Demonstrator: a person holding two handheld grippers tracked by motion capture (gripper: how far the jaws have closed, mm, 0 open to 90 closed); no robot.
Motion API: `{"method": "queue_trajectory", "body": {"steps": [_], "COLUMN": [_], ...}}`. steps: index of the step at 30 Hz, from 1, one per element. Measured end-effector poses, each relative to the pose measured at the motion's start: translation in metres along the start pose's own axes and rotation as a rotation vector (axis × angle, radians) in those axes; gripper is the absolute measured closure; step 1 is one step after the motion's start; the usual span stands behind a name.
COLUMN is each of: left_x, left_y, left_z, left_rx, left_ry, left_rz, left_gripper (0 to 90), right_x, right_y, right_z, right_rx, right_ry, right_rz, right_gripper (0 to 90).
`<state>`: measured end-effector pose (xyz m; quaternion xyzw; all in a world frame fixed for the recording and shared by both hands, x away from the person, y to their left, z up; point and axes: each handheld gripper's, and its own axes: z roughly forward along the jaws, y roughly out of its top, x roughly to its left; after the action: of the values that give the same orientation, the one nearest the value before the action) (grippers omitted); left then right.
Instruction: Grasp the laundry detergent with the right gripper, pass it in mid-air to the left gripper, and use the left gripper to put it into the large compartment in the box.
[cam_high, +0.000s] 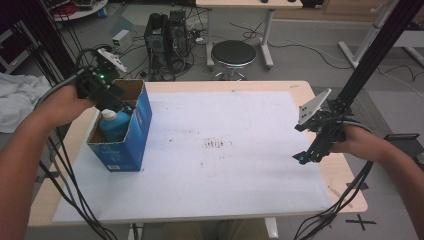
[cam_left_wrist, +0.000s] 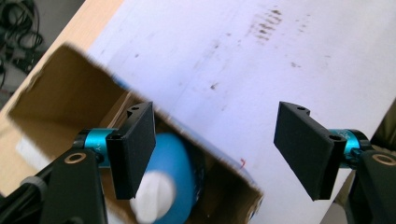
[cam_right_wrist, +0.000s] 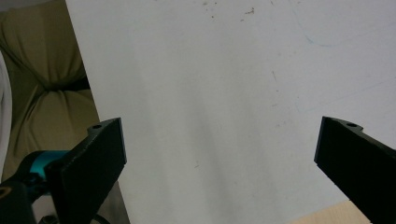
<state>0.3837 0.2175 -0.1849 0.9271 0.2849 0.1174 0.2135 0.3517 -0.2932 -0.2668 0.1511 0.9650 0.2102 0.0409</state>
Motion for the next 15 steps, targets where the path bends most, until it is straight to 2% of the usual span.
{"method": "queue_trajectory", "body": {"steps": [4, 5, 7, 8, 9, 10, 13, 14, 15], "left_x": [-0.013, -0.017, -0.021, -0.024, -0.027, -0.029, -0.038, -0.040, -0.044], "left_y": [0.015, 0.018, 0.025, 0.028, 0.031, 0.034, 0.041, 0.043, 0.045], "left_z": [0.004, 0.005, 0.007, 0.008, 0.010, 0.010, 0.015, 0.016, 0.018], "left_rx": [-0.011, -0.020, -0.012, -0.005, -0.016, -0.008, -0.016, -0.002, 0.000], "left_ry": [-0.038, -0.050, -0.057, -0.063, -0.067, -0.070, -0.089, -0.095, -0.096], "left_rz": [0.086, 0.085, 0.133, 0.135, 0.138, 0.158, 0.174, 0.200, 0.209], "left_gripper": [29.5, 29.5, 29.5, 26.7, 15.2, 13.5, 13.6, 13.6, 13.6], "right_x": [0.000, 0.001, 0.001, 0.001, 0.002, 0.002, 0.002, 0.003, 0.003], "right_y": [0.001, 0.001, 0.001, 0.001, 0.001, 0.001, 0.000, 0.000, 0.000], "right_z": [-0.001, -0.001, -0.001, -0.001, -0.001, -0.001, -0.002, -0.002, -0.002], "right_rx": [-0.003, -0.001, -0.009, -0.010, -0.008, -0.012, -0.011, -0.012, -0.013], "right_ry": [0.001, 0.001, 0.001, 0.000, -0.001, -0.002, -0.002, -0.003, -0.003], "right_rz": [-0.010, -0.004, -0.012, -0.011, -0.010, -0.007, -0.010, -0.007, -0.009], "right_gripper": [1.1, 1.1, 1.1, 1.1, 1.1, 1.1, 1.1, 1.1, 1.1]}}
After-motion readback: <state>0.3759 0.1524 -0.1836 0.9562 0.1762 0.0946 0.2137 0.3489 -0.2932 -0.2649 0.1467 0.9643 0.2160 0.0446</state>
